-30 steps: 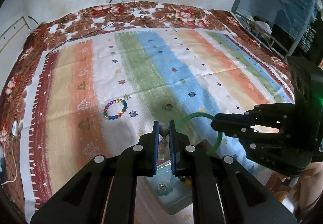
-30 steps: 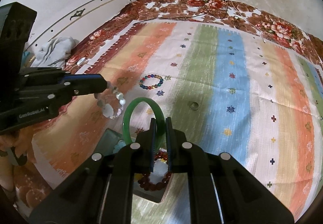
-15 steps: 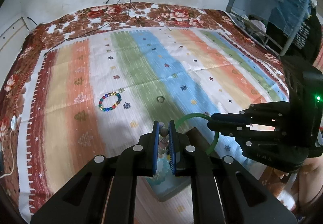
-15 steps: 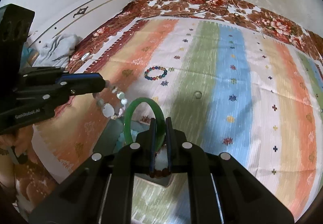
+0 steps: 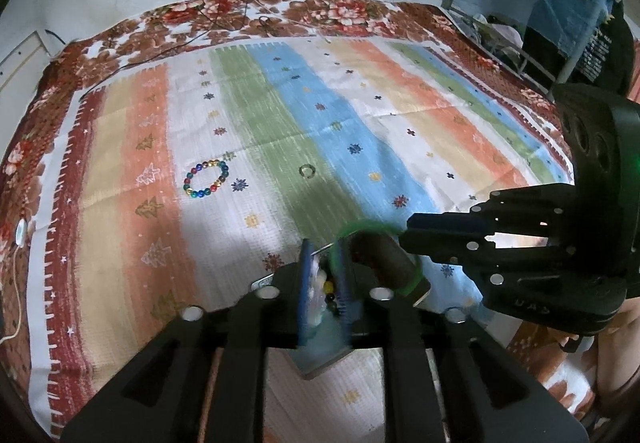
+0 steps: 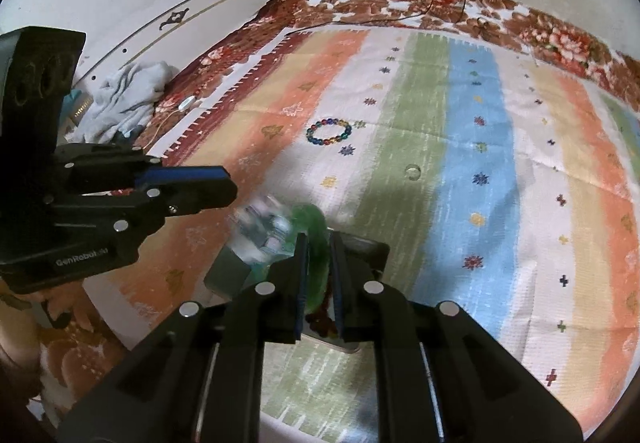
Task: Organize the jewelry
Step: 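Open the right tool over the tin while the left tool releases the charm into it, then move the left tool toward the multicolour bracelet while the right tool approaches the metal ring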
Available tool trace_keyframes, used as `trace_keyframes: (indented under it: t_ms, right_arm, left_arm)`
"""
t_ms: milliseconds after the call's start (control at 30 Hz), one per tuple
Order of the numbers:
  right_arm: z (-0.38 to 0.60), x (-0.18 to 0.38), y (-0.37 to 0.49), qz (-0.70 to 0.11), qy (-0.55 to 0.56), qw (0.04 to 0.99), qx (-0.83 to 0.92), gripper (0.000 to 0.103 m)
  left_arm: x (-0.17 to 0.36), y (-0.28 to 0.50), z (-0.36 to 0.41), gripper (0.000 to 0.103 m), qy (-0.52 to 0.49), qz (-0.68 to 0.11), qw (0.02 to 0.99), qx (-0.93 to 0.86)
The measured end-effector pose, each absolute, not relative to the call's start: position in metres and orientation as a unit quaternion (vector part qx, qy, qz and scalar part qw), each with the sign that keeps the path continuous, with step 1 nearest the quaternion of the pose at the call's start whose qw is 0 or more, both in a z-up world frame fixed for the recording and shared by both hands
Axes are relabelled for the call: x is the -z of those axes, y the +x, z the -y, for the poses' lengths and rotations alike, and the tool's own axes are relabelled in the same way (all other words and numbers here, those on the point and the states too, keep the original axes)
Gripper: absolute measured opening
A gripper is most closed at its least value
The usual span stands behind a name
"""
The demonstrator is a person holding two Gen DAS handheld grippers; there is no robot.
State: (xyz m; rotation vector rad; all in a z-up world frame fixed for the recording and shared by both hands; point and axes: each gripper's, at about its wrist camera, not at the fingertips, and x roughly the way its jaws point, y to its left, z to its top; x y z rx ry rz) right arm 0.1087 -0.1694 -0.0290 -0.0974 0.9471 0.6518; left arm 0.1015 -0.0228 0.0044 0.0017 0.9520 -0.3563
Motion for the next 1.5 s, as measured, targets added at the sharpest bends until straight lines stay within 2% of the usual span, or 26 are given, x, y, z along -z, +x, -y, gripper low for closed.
trace_keyframes:
  t_ms: [33,100,167,500,833,1067,1167,1500]
  right_arm:
    - [0.17,0.029,0.11,-0.447,-0.046,0.84,-0.303,0.022]
    - [0.173,0.029,0.112,-0.449,-0.042,0.84,-0.302,0.028]
    - [0.176,0.03,0.114,-0.45,-0.037,0.841,-0.299,0.028]
    - [0.179,0.034,0.119,-0.457,-0.031,0.839,-0.293,0.029]
    - [0.179,0.034,0.124,-0.456,-0.036,0.841,-0.289,0.048]
    - [0.179,0.036,0.143,-0.457,-0.032,0.845,-0.275,0.05]
    - [0.181,0.035,0.147,-0.455,-0.03,0.849,-0.269,0.055]
    - [0.174,0.043,0.165,-0.464,-0.026,0.842,-0.273,0.056]
  left_arm:
    - [-0.004,0.102,0.023,0.03,0.001,-0.455,0.875,0.168]
    - [-0.003,0.104,0.021,0.032,-0.001,-0.455,0.876,0.16]
    - [-0.002,0.106,0.017,0.037,-0.003,-0.457,0.876,0.152]
    - [0.002,0.116,0.004,0.043,-0.013,-0.464,0.876,0.128]
    - [0.011,0.136,-0.013,0.05,-0.024,-0.473,0.876,0.094]
    - [0.015,0.148,-0.018,0.054,-0.022,-0.476,0.876,0.075]
    - [0.014,0.152,-0.019,0.057,-0.015,-0.474,0.878,0.067]
    - [0.012,0.163,-0.025,0.057,-0.017,-0.469,0.881,0.058]
